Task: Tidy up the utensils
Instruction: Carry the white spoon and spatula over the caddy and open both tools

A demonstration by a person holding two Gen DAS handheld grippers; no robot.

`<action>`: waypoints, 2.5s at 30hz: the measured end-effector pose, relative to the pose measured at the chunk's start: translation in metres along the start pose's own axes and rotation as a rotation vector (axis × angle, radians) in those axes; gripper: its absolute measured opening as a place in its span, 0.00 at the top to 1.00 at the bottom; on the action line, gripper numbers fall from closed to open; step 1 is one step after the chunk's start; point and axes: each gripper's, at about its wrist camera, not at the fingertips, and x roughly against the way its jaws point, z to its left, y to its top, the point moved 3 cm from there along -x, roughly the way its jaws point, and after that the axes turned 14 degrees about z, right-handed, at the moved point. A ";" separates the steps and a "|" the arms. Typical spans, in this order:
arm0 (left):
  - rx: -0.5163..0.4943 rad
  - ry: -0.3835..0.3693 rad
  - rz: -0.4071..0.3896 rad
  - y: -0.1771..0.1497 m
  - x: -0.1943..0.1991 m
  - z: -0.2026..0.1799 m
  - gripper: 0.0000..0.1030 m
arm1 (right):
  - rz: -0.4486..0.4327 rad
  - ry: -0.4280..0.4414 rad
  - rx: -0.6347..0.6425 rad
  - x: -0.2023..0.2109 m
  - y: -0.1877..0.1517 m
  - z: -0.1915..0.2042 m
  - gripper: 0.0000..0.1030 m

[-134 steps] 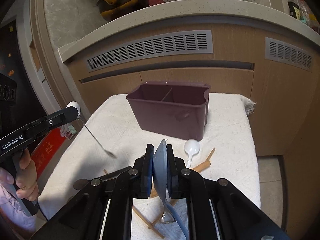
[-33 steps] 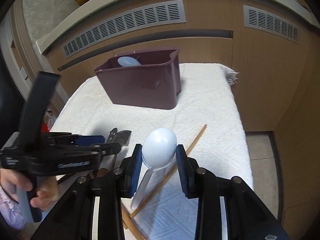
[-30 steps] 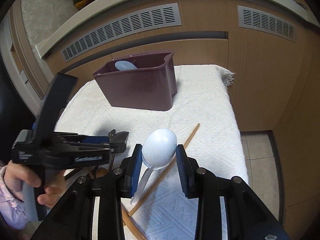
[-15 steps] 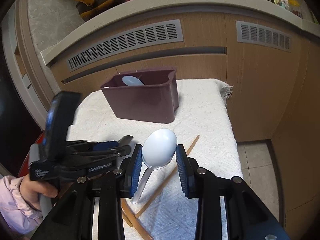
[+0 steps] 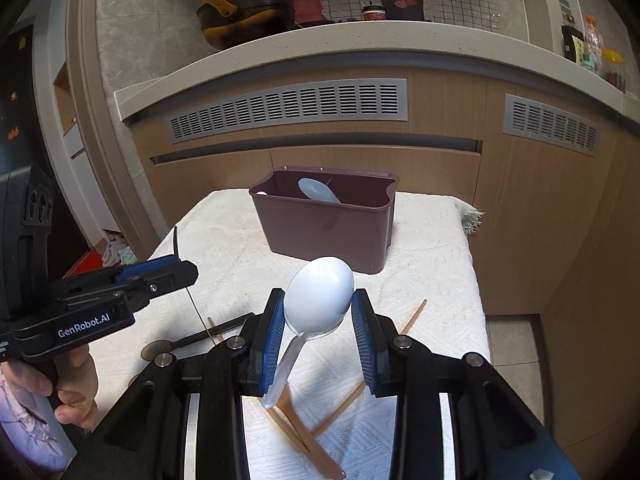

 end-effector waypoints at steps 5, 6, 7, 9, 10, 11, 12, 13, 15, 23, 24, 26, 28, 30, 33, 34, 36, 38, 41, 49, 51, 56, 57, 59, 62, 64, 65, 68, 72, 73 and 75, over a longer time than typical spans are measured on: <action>-0.007 -0.002 -0.018 -0.004 0.009 -0.002 0.69 | -0.002 -0.014 0.011 0.005 0.000 0.006 0.70; -0.013 0.002 -0.023 -0.005 0.011 -0.003 0.69 | -0.003 -0.016 0.014 0.006 0.001 0.007 0.70; -0.015 0.007 -0.029 -0.005 0.013 -0.004 0.69 | -0.003 -0.020 0.018 0.006 0.001 0.007 0.70; -0.024 0.014 -0.049 -0.004 0.020 -0.005 0.69 | -0.005 -0.024 0.025 0.007 0.001 0.008 0.70; -0.026 0.014 -0.055 -0.003 0.022 -0.006 0.69 | -0.006 -0.026 0.028 0.008 0.002 0.009 0.70; -0.028 0.013 -0.063 0.000 0.025 -0.007 0.69 | -0.007 -0.029 0.031 0.009 0.003 0.009 0.70; -0.034 0.010 -0.071 0.003 0.028 -0.008 0.69 | -0.011 -0.032 0.033 0.011 0.005 0.009 0.70; -0.037 0.009 -0.079 0.006 0.032 -0.009 0.69 | -0.022 -0.040 0.037 0.014 0.008 0.009 0.70; -0.058 0.004 -0.109 0.022 0.043 -0.013 0.69 | -0.052 -0.062 0.049 0.022 0.019 0.008 0.71; -0.149 0.011 -0.313 0.112 0.094 -0.027 0.69 | -0.282 -0.178 0.106 0.077 0.119 0.003 0.71; -0.161 0.027 -0.340 0.125 0.097 -0.027 0.69 | -0.301 -0.189 0.107 0.080 0.131 0.003 0.71; -0.174 0.039 -0.368 0.145 0.098 -0.026 0.69 | -0.326 -0.213 0.108 0.080 0.152 0.000 0.70; -0.180 0.053 -0.375 0.162 0.093 -0.021 0.69 | -0.326 -0.232 0.107 0.072 0.170 -0.002 0.70; -0.173 0.063 -0.369 0.175 0.082 -0.013 0.69 | -0.314 -0.246 0.108 0.059 0.182 -0.004 0.71; -0.161 0.065 -0.341 0.188 0.060 -0.005 0.69 | -0.277 -0.251 0.104 0.035 0.191 -0.010 0.70; -0.157 0.065 -0.331 0.191 0.051 -0.001 0.69 | -0.263 -0.253 0.102 0.026 0.192 -0.012 0.70; -0.151 0.066 -0.307 0.192 0.033 0.005 0.69 | -0.228 -0.248 0.101 0.007 0.194 -0.016 0.70; -0.149 0.067 -0.279 0.194 0.014 0.011 0.69 | -0.196 -0.250 0.103 -0.011 0.194 -0.018 0.70; -0.146 0.071 -0.246 0.194 -0.011 0.016 0.69 | -0.153 -0.258 0.110 -0.037 0.192 -0.021 0.70; -0.101 0.054 -0.151 0.192 -0.065 0.034 0.66 | -0.046 -0.241 0.113 -0.086 0.181 -0.029 0.66; -0.095 0.057 -0.117 0.190 -0.077 0.036 0.64 | -0.016 -0.197 0.107 -0.096 0.178 -0.032 0.49; -0.085 0.056 -0.076 0.177 -0.085 0.042 0.64 | -0.038 -0.191 0.078 -0.096 0.164 -0.038 0.38; -0.083 0.057 -0.070 0.172 -0.084 0.043 0.64 | -0.045 -0.185 0.071 -0.093 0.160 -0.039 0.38; -0.085 0.058 -0.061 0.164 -0.080 0.044 0.63 | -0.063 -0.168 0.052 -0.084 0.150 -0.042 0.38; -0.086 0.067 -0.043 0.142 -0.071 0.045 0.56 | -0.088 -0.170 0.041 -0.072 0.135 -0.044 0.30; -0.086 0.079 -0.029 0.126 -0.065 0.048 0.51 | -0.102 -0.193 0.051 -0.064 0.122 -0.041 0.26; -0.083 0.091 -0.019 0.113 -0.062 0.051 0.51 | -0.108 -0.205 0.063 -0.060 0.114 -0.038 0.25; -0.072 0.109 0.027 0.085 -0.057 0.060 0.50 | -0.097 -0.219 0.106 -0.053 0.090 -0.030 0.19; -0.053 0.111 0.087 0.049 -0.048 0.067 0.50 | -0.056 -0.175 0.078 -0.046 0.060 -0.025 0.08; -0.052 0.112 0.098 0.041 -0.045 0.068 0.49 | -0.045 -0.163 0.070 -0.045 0.052 -0.024 0.07; -0.063 0.110 0.121 0.026 -0.039 0.067 0.46 | -0.031 -0.158 0.064 -0.042 0.039 -0.021 0.07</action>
